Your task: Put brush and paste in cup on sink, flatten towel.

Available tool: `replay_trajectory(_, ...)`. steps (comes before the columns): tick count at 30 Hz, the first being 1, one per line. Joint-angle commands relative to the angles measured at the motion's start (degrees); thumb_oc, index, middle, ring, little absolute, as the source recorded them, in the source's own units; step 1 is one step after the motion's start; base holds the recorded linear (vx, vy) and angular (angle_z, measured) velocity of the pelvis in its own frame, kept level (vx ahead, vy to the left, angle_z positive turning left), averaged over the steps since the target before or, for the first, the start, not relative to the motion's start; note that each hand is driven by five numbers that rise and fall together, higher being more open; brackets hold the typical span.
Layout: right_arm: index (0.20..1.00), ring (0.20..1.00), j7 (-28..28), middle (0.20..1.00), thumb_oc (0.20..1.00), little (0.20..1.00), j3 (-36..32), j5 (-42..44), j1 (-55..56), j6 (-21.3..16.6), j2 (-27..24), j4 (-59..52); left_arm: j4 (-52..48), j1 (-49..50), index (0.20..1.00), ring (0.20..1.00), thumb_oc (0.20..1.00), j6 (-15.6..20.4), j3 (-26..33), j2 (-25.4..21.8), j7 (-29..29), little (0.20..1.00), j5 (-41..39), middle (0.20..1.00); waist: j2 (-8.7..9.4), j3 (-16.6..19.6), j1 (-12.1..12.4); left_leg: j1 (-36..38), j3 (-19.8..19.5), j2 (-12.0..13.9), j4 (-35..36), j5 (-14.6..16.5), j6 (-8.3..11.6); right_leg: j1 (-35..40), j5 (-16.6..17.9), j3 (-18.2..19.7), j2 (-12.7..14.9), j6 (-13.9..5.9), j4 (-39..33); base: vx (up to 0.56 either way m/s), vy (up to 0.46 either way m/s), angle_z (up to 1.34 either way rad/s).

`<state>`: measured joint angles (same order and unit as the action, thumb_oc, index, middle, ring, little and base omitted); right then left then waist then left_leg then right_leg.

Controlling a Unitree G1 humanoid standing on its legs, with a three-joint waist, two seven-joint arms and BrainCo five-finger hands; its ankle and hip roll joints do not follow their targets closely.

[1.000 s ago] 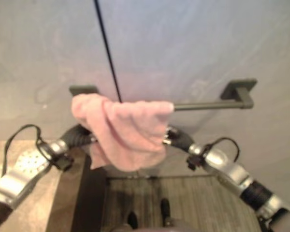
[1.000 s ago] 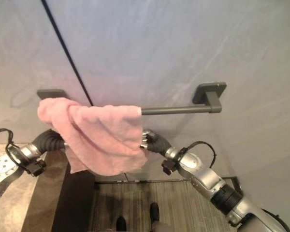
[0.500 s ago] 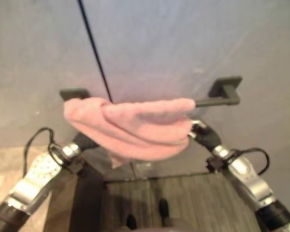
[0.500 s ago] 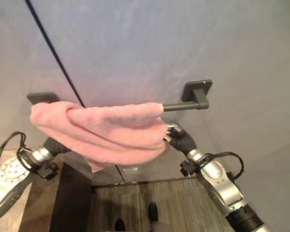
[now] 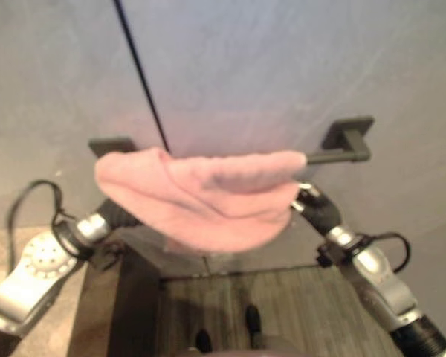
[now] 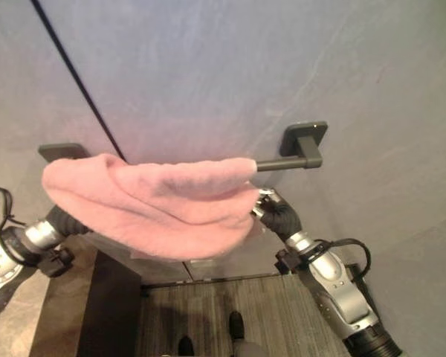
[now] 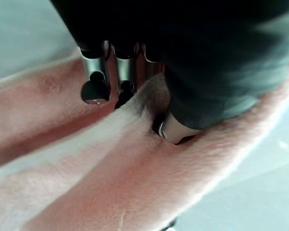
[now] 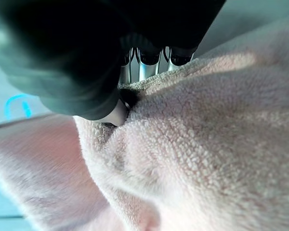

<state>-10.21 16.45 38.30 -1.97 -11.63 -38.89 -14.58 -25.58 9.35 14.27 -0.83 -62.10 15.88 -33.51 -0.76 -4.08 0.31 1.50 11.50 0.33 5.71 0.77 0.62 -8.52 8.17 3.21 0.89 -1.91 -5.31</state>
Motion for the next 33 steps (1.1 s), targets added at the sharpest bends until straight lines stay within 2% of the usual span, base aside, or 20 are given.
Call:
replay_trajectory(1,0.2,0.2,0.3,0.2,0.2,0.2,-0.3,-0.2,-4.0,-3.9,0.0,-3.0,-3.2,-1.9,0.2,0.2,0.2,5.6,5.0,-3.7,-2.5,0.2,0.5,0.2,1.26,1.6,-0.1,-2.7,-2.7,-0.1,-0.7,3.0,-2.73,3.9,-7.7,-1.6,5.1,-4.29,0.3,0.01,-0.011,0.07)
replay_trajectory(3,0.2,0.2,-1.2,0.2,0.2,0.2,0.6,0.5,-4.0,-3.3,-0.9,-4.2,-4.7,0.1,0.2,0.2,0.2,5.8,7.3,-5.2,-2.3,0.2,0.1,0.2,1.11,1.6,0.3,-2.7,-2.9,-0.1,-0.7,3.0,-2.69,3.9,-7.8,-1.7,5.1,-4.28,0.3,0.01,-0.012,0.05)
replay_trajectory(7,0.2,0.2,-0.5,0.2,0.2,0.2,3.9,-1.5,-5.8,-1.8,-1.9,-1.9,-0.1,-0.1,0.2,0.2,0.2,3.8,1.7,-7.0,-1.0,0.2,0.0,0.2,0.67,1.2,0.3,-2.7,-3.0,-0.2,-0.7,2.8,-2.59,4.1,-7.8,-1.9,5.1,-4.23,0.3,-0.01,-0.011,0.05)
replay_trajectory(10,0.266,0.266,-0.7,0.266,0.266,0.266,4.2,-2.6,-6.3,-1.9,-2.4,-2.7,-0.6,1.0,0.2,0.2,0.2,3.4,1.6,-7.7,-0.6,0.2,0.0,0.2,0.4,1.0,0.4,-2.7,-3.0,-0.2,-0.7,2.7,-2.59,4.1,-7.8,-1.9,5.1,-4.27,0.3,0.0,-0.002,0.02)
replay_trajectory(12,0.26,0.26,-1.0,0.26,0.26,0.26,3.9,-3.3,-5.5,-1.7,-2.8,-2.4,-1.2,3.0,0.2,0.2,0.2,2.5,1.3,-8.3,0.7,0.2,0.0,0.2,0.3,0.9,0.3,-2.5,-3.0,-0.1,-0.7,2.8,-2.64,4.2,-7.9,-2.0,5.1,-4.29,0.3,0.0,0.0,0.0)
replay_trajectory(15,0.203,0.203,-0.4,0.203,0.203,0.203,4.3,-2.4,-5.3,-1.6,-1.6,-1.6,0.4,2.4,0.2,0.2,0.2,2.1,-0.5,-6.7,0.0,0.2,0.7,0.2,0.25,0.7,0.1,-2.1,-3.1,0.0,-0.7,2.8,-2.66,4.6,-8.1,-2.0,5.1,-4.18,0.3,0.0,0.0,0.0)
replay_trajectory(17,0.2,0.2,-0.5,0.2,0.2,0.2,4.1,-2.3,-5.2,-1.5,-1.5,-1.4,0.5,2.0,0.2,0.2,0.2,2.0,-1.1,-6.6,-0.1,0.2,1.2,0.2,0.22,0.7,0.1,-2.0,-3.2,0.0,-0.7,2.9,-2.66,4.7,-8.2,-2.1,5.1,-4.12,0.3,0.0,-0.016,0.0)
replay_trajectory(18,0.2,0.2,1.3,0.2,0.2,0.2,4.7,-5.5,-5.4,-0.9,-1.0,1.7,4.9,-0.6,0.2,0.2,0.2,1.0,-5.8,-4.0,-1.2,0.2,3.6,0.2,0.28,0.6,-0.1,-1.8,-3.2,0.1,-0.7,2.9,-2.52,5.0,-8.4,-2.2,5.0,-3.89,0.3,0.0,-0.04,0.01)
replay_trajectory(20,0.2,0.2,1.3,0.2,0.2,0.2,3.7,-5.5,-5.5,-1.3,-0.6,1.5,3.6,-1.4,0.2,0.2,0.2,0.9,-5.7,-2.8,-1.2,0.2,4.5,0.2,0.36,0.7,-0.1,-1.5,-3.3,0.2,-0.7,3.0,-2.47,5.3,-8.6,-2.4,5.0,-3.79,0.3,0.02,-0.046,0.06)
replay_trajectory(21,0.2,0.2,1.1,0.2,0.2,0.2,3.1,-4.7,-4.9,-1.5,-0.3,1.8,6.1,-1.5,0.2,0.2,0.2,0.8,-7.2,0.3,-1.8,0.2,1.8,0.2,0.49,0.6,-0.6,-1.2,-3.4,0.3,-0.7,3.0,-2.44,5.7,-8.9,-2.5,4.9,-3.67,0.3,0.01,-0.041,0.07)
replay_trajectory(23,0.2,0.2,2.4,0.2,0.2,0.2,2.0,-5.5,-4.1,-1.3,-0.3,2.6,7.2,-3.1,0.2,0.2,0.2,0.2,-9.3,0.9,-1.7,0.2,4.4,0.2,0.54,0.9,-0.7,-1.3,-3.3,0.3,-0.7,3.0,-2.42,5.7,-8.9,-2.4,4.8,-3.58,0.3,0.01,-0.028,0.03)
replay_trajectory(28,0.2,0.2,3.3,0.2,0.2,0.2,-2.8,-6.2,-1.2,-2.5,-0.4,1.6,4.7,-3.0,0.2,0.2,0.2,0.3,-9.0,4.8,-2.2,0.2,3.7,0.2,0.57,1.2,-1.2,-0.9,-3.5,0.5,-0.7,3.1,-2.32,6.2,-9.3,-2.5,4.6,-3.29,0.3,0.02,-0.041,0.03)
replay_trajectory(30,0.2,0.2,3.7,0.2,0.2,0.2,-3.6,-6.6,-0.5,-2.3,-0.1,2.1,3.5,-3.8,0.2,0.2,0.2,0.5,-8.4,4.2,-2.7,0.2,8.5,0.2,0.46,1.2,-1.2,-0.9,-3.6,0.6,-0.7,3.1,-2.22,6.3,-9.6,-2.6,4.5,-3.12,0.3,0.01,-0.049,0.03)
replay_trajectory(31,0.2,0.2,4.0,0.2,0.2,0.2,-5.5,-7.5,0.1,-2.6,-0.1,1.5,0.0,-3.4,0.2,0.2,0.2,1.0,-6.6,3.4,-2.4,0.2,7.9,0.2,0.37,1.2,-1.2,-0.8,-3.6,0.7,-0.7,3.1,-2.18,6.4,-9.6,-2.6,4.4,-3.11,0.3,0.01,-0.041,0.03)
replay_trajectory(32,0.2,0.2,3.2,0.2,0.2,0.2,-5.9,-6.6,0.8,-2.8,0.1,0.9,-0.1,-2.2,0.2,0.2,0.2,0.9,-5.6,4.4,-2.1,0.2,3.8,0.2,0.41,1.1,-1.3,-0.7,-3.6,0.8,-0.7,3.1,-2.14,6.4,-9.7,-2.5,4.4,-3.06,0.3,0.01,-0.046,0.03)
replay_trajectory(33,0.2,0.2,3.0,0.2,0.2,0.2,-5.6,-5.9,1.6,-2.7,0.1,1.3,1.4,-2.0,0.2,0.2,0.2,0.8,-6.2,5.0,-2.2,0.2,3.4,0.2,0.38,1.1,-1.5,-0.6,-3.6,0.9,-0.7,3.1,-2.07,6.5,-9.8,-2.5,4.3,-3.01,0.3,0.01,-0.047,0.02)
